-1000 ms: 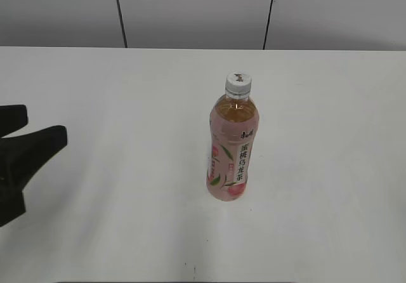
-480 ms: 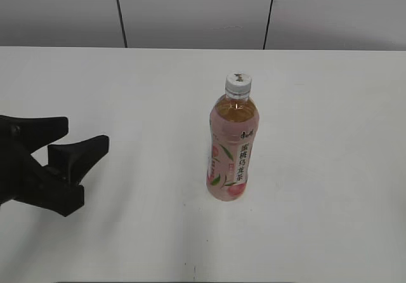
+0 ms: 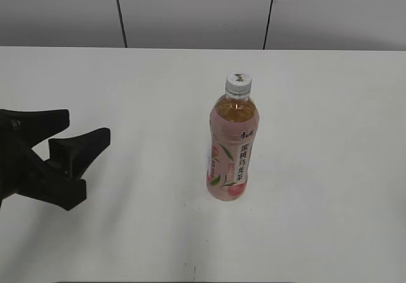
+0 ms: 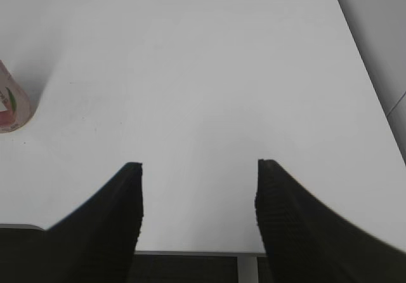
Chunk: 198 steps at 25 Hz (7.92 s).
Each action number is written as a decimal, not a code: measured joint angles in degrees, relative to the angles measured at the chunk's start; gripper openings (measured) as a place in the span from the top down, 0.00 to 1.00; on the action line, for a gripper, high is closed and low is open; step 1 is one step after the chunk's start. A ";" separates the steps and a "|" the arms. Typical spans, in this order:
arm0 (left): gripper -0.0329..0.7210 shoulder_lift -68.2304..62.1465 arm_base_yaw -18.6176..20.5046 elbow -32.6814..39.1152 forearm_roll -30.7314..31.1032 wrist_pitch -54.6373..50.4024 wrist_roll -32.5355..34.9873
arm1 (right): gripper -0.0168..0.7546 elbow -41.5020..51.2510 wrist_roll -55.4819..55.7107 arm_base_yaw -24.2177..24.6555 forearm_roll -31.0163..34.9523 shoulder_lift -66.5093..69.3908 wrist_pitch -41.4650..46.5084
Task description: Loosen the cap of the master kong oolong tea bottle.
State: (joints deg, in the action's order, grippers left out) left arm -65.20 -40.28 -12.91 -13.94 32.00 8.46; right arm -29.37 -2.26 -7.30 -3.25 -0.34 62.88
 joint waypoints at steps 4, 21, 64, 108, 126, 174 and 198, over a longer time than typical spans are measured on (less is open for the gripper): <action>0.37 0.00 0.00 0.00 0.00 1.40 -1.60 | 0.42 0.00 0.00 0.00 0.00 0.00 0.00; 0.37 -9.22 3.30 3.03 24.93 17.57 -20.30 | 0.42 0.00 0.00 0.00 0.00 0.00 0.00; 0.22 -48.33 3.24 -19.50 40.00 37.27 -18.74 | 0.42 0.00 0.00 0.00 0.00 0.00 0.00; 0.39 -49.37 2.73 -29.12 54.14 32.76 -21.10 | 0.42 0.00 0.00 0.00 0.00 0.00 0.00; 0.39 -48.19 -9.27 -31.27 39.84 32.10 -21.10 | 0.42 0.00 0.00 0.00 0.00 0.00 0.00; 0.39 -57.02 -10.56 -35.55 45.11 34.68 -22.63 | 0.49 -4.97 2.26 0.00 3.25 20.51 -0.05; 0.39 -57.02 -10.56 -35.73 45.41 34.68 -22.63 | 0.61 -38.28 5.73 -19.49 18.26 77.40 6.70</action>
State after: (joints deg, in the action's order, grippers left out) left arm -122.22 -50.84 -48.63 31.47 66.68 -14.17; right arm -67.65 3.47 -26.79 15.01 77.06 69.57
